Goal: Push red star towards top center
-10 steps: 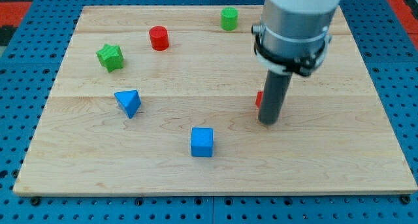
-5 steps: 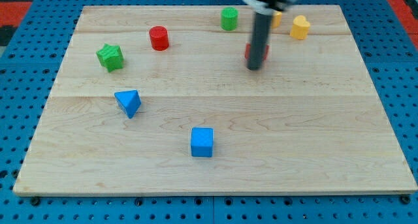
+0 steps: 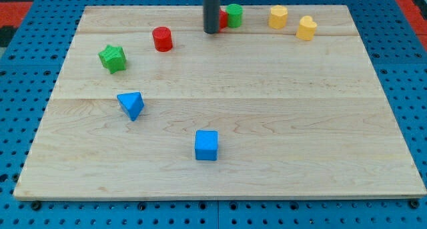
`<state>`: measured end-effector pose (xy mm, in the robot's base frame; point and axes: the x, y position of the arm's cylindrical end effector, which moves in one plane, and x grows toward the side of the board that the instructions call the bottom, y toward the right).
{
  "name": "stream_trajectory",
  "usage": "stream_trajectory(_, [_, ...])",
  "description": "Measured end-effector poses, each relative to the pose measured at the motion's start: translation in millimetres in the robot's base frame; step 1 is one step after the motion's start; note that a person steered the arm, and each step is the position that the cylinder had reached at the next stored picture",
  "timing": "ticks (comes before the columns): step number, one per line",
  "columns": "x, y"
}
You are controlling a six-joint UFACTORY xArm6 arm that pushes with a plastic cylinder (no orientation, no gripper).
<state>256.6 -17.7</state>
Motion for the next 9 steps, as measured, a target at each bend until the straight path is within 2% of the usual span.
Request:
stream_trajectory(1, [17,3])
stream_trajectory(2, [13,42])
stream_trajectory(3, [-15,41])
stream_trajectory(4, [-24,48])
stream_trajectory(5, [6,14])
stream_trajectory(7, [32,-104])
stream_trajectory(8, [-33,-114])
stream_trajectory(9, [-52,-39])
